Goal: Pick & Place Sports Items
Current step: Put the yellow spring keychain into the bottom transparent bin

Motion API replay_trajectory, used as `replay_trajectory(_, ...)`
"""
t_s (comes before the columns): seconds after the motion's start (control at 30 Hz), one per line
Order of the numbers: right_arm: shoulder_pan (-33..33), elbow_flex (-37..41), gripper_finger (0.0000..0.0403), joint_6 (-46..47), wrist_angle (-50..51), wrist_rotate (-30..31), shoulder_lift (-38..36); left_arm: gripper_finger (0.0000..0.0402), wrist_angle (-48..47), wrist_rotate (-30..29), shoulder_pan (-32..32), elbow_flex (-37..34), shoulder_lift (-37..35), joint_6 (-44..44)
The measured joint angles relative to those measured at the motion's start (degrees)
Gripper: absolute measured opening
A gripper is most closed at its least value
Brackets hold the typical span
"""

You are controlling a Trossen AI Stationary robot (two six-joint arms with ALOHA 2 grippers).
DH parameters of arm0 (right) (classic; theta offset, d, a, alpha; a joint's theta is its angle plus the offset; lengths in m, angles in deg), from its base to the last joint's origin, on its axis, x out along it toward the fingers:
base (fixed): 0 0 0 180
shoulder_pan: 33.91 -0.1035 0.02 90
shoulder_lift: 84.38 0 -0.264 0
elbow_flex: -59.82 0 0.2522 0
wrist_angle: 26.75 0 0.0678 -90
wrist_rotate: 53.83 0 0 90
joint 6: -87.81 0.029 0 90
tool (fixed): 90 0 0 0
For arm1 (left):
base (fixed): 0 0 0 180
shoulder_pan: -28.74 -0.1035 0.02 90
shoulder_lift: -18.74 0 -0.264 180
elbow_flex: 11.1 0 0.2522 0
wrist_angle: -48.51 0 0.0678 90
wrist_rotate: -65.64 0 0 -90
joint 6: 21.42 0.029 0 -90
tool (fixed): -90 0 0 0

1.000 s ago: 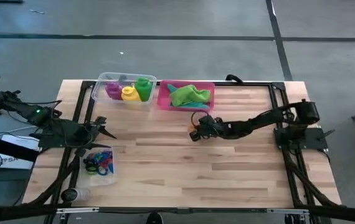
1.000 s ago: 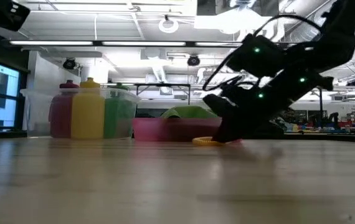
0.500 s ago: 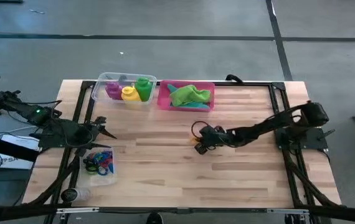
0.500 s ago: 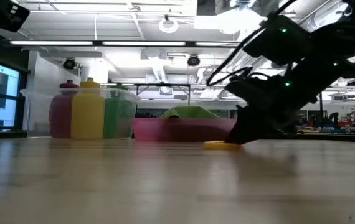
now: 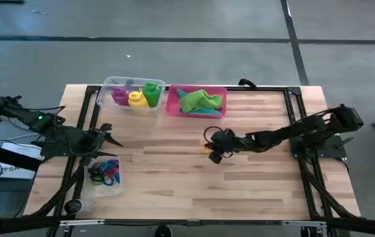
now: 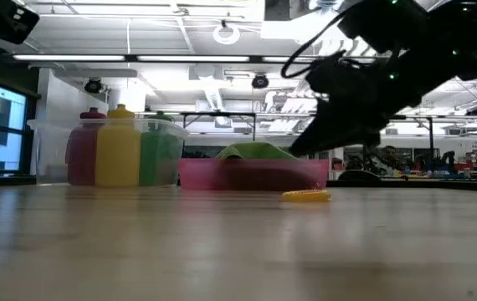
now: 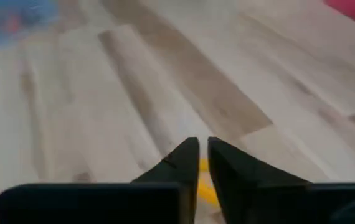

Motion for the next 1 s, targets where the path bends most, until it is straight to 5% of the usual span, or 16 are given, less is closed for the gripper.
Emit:
replay_trajectory(0.43, 7.4, -0.1, 0.018, -18.9, 3.6, -18.1, -1.7, 0.0199, 0.0, 0.0, 0.0, 0.0, 0.0, -2.7)
replay_trajectory(1.0, 16.3, -0.2, 0.0194, -39.2, 12.1, -27.6, -1.7, 0.0199, 0.0, 0.0, 0.0, 0.0, 0.0, -3.3)
